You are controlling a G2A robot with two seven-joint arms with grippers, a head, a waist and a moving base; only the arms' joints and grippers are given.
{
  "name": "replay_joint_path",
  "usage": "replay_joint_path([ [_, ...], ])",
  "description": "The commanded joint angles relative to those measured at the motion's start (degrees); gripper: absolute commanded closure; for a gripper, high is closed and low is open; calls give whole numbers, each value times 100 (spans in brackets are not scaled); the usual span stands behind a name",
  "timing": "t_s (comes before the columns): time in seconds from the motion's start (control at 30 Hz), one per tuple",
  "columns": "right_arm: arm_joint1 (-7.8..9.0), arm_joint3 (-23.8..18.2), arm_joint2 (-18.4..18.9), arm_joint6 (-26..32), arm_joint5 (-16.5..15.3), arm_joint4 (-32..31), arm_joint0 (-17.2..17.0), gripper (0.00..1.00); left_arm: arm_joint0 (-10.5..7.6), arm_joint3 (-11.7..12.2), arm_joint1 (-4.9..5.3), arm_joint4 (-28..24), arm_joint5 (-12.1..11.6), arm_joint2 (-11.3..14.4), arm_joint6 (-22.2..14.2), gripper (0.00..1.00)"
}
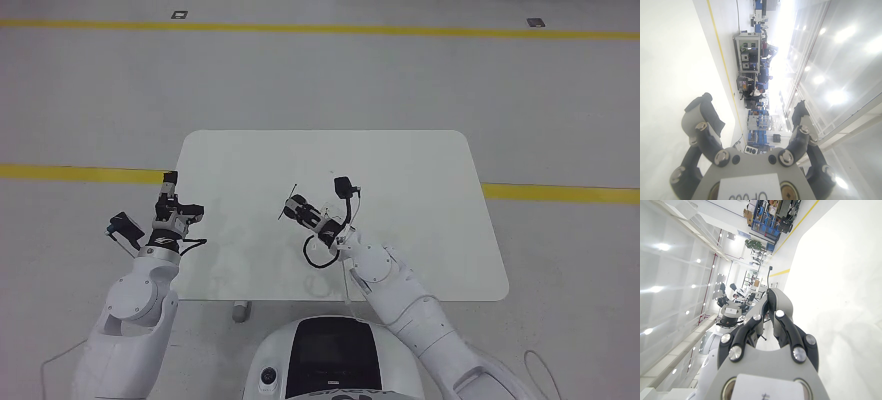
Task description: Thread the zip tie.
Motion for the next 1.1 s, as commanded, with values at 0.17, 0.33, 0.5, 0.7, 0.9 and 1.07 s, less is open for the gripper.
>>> replay_joint_path([
  [0.17,1,-2,3,4,0,-2,0,100,0,0,0,0,0,0,0,0],
  [0.33,1,-2,3,4,0,-2,0,100,0,0,0,0,0,0,0,0],
  [0.5,1,-2,3,4,0,-2,0,100,97,61,47,248,-106,-33,-856,0],
  [0.7,1,-2,3,4,0,-2,0,100,269,290,137,1160,-590,-82,-1924,0],
  [0.9,1,-2,3,4,0,-2,0,100,273,297,137,1203,-632,-99,-1870,0],
  [1.07,5,-62,5,63,14,116,-55,100,201,440,159,1417,-795,23,-2323,0],
])
